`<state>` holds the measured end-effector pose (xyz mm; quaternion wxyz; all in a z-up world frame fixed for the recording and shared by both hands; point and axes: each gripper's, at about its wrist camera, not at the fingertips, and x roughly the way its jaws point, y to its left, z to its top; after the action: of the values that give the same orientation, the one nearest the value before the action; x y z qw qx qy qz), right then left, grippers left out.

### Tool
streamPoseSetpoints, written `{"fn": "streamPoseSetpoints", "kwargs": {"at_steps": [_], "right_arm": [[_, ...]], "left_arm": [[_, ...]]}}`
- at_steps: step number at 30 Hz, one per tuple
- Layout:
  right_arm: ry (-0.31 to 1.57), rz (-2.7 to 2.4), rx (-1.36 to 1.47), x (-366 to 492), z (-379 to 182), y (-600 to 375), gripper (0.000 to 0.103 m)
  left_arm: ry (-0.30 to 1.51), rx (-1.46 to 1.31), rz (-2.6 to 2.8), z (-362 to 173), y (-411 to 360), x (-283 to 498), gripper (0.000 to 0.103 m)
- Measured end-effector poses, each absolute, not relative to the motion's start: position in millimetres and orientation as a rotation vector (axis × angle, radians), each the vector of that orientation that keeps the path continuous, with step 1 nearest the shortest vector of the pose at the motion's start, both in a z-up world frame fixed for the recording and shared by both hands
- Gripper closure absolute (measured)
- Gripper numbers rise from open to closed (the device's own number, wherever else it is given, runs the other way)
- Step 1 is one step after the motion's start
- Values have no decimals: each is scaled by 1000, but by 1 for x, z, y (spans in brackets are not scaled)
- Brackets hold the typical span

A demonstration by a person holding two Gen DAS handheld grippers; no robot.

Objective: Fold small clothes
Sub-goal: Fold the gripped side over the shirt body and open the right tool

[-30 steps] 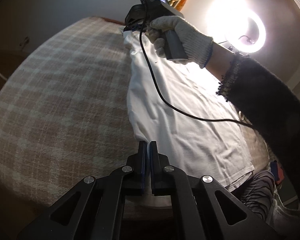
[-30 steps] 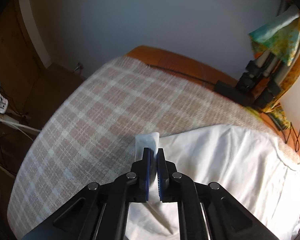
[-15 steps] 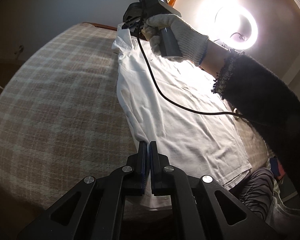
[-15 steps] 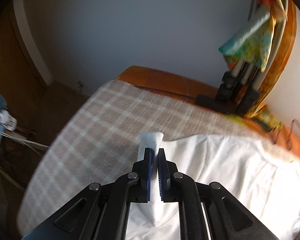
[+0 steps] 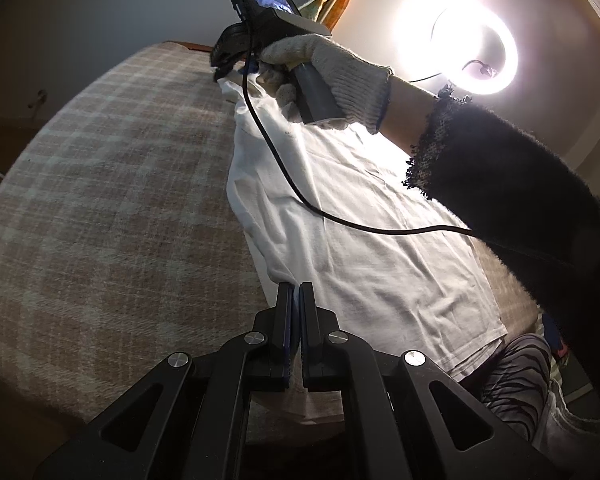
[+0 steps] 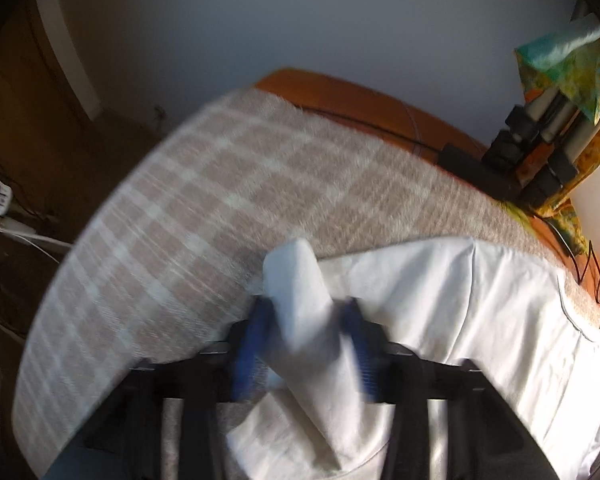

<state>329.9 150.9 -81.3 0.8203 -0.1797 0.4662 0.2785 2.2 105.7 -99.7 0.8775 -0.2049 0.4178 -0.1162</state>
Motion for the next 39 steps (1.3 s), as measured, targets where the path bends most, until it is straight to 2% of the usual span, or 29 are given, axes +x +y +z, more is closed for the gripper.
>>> {"fn": "streamPoseSetpoints", "kwargs": {"at_steps": [1, 2, 19, 27, 30, 31, 32, 34, 39], "right_arm": [[994, 590, -378, 331, -80, 149, 97], [994, 581, -369, 332, -78, 146, 102], [851, 517, -159, 335, -3, 23, 102], [899, 405, -127, 347, -30, -50, 102], [951, 370, -147, 355, -49, -60, 99], [963, 356, -158, 357, -53, -62, 94], [967, 332, -173, 359, -55, -65, 77], [952, 286, -210, 360, -56, -69, 67], [933, 240, -231, 361, -46, -82, 68]], "left_arm": [[872, -429, -245, -100, 105, 2, 101], [871, -430, -248, -99, 105, 2, 101], [813, -331, -418, -67, 41, 5, 101], [903, -229, -513, -87, -9, 16, 101], [941, -213, -529, -95, -18, 20, 101], [948, -204, -534, -96, -20, 20, 101], [958, -190, -544, -97, -22, 21, 101], [974, -180, -577, -97, -27, 21, 97], [983, -120, -654, -98, -47, 13, 95]]}}
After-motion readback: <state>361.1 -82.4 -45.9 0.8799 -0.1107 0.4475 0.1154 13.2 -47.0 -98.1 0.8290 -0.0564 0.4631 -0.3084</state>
